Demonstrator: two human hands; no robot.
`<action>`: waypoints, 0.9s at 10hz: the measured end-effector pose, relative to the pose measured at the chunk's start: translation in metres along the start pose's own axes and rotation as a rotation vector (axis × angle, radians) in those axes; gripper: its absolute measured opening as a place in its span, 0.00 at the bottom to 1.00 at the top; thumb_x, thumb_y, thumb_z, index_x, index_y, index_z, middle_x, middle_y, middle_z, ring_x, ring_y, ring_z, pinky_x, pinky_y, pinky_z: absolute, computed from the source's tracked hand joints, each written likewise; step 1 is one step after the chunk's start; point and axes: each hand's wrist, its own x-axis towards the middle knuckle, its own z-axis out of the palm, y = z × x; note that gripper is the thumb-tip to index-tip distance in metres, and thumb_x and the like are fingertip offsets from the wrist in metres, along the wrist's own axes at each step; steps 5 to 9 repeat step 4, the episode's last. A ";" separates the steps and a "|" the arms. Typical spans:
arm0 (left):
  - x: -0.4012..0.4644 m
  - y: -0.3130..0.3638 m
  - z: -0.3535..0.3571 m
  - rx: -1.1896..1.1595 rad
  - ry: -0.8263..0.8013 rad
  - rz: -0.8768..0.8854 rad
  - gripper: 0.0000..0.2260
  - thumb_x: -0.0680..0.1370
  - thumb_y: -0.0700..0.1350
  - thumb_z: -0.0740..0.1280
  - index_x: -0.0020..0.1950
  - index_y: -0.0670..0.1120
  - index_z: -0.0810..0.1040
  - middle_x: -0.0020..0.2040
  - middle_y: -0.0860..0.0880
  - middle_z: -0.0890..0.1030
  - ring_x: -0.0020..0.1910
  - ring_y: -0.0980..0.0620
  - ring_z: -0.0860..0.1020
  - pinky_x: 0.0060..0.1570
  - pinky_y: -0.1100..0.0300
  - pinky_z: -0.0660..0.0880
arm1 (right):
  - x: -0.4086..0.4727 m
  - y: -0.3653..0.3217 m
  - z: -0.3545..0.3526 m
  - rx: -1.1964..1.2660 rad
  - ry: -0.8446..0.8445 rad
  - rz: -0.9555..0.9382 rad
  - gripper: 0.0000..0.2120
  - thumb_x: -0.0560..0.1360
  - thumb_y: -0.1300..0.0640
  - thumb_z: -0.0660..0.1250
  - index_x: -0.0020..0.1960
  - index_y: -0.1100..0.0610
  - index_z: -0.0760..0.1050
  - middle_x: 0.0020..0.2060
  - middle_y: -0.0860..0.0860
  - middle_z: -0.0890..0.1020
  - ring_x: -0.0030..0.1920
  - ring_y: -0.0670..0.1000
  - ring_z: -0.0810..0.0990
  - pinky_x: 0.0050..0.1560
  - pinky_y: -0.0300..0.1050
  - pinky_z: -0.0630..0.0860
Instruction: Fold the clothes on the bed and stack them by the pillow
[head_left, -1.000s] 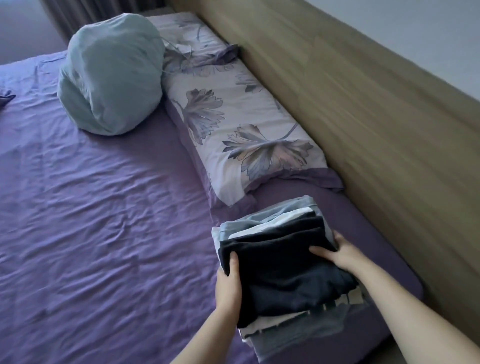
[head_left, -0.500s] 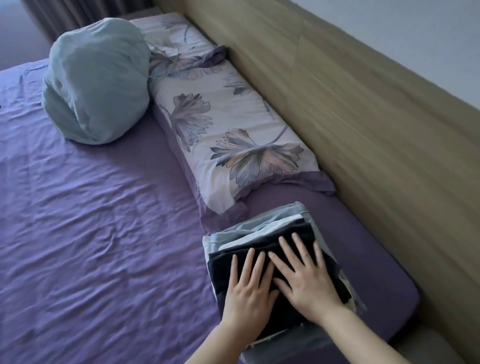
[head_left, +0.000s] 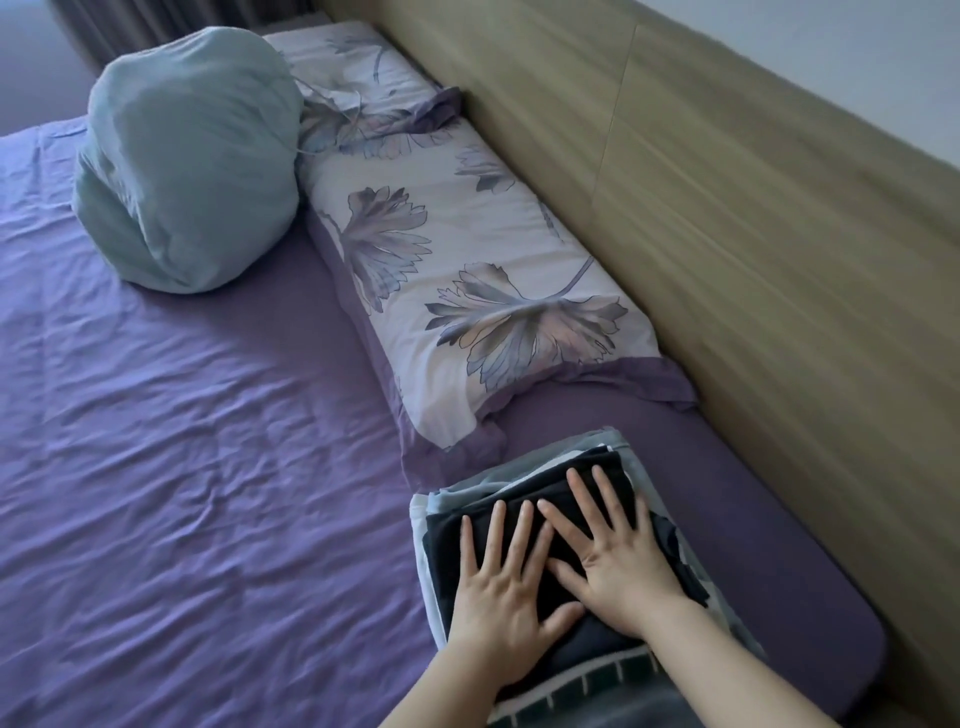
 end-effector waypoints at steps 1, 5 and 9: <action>-0.003 0.004 -0.023 -0.019 -0.092 -0.001 0.36 0.75 0.71 0.47 0.72 0.49 0.68 0.74 0.48 0.62 0.73 0.41 0.63 0.66 0.38 0.54 | 0.000 -0.009 -0.016 0.031 -0.109 0.047 0.32 0.70 0.35 0.52 0.72 0.43 0.60 0.77 0.55 0.49 0.76 0.60 0.45 0.59 0.71 0.60; -0.047 -0.017 -0.141 0.098 -0.375 -0.036 0.27 0.78 0.58 0.57 0.75 0.50 0.59 0.70 0.45 0.69 0.72 0.42 0.61 0.70 0.41 0.51 | -0.039 -0.057 -0.140 0.148 -0.407 0.220 0.31 0.80 0.46 0.53 0.77 0.48 0.42 0.77 0.52 0.42 0.76 0.57 0.43 0.72 0.64 0.44; -0.047 -0.017 -0.141 0.098 -0.375 -0.036 0.27 0.78 0.58 0.57 0.75 0.50 0.59 0.70 0.45 0.69 0.72 0.42 0.61 0.70 0.41 0.51 | -0.039 -0.057 -0.140 0.148 -0.407 0.220 0.31 0.80 0.46 0.53 0.77 0.48 0.42 0.77 0.52 0.42 0.76 0.57 0.43 0.72 0.64 0.44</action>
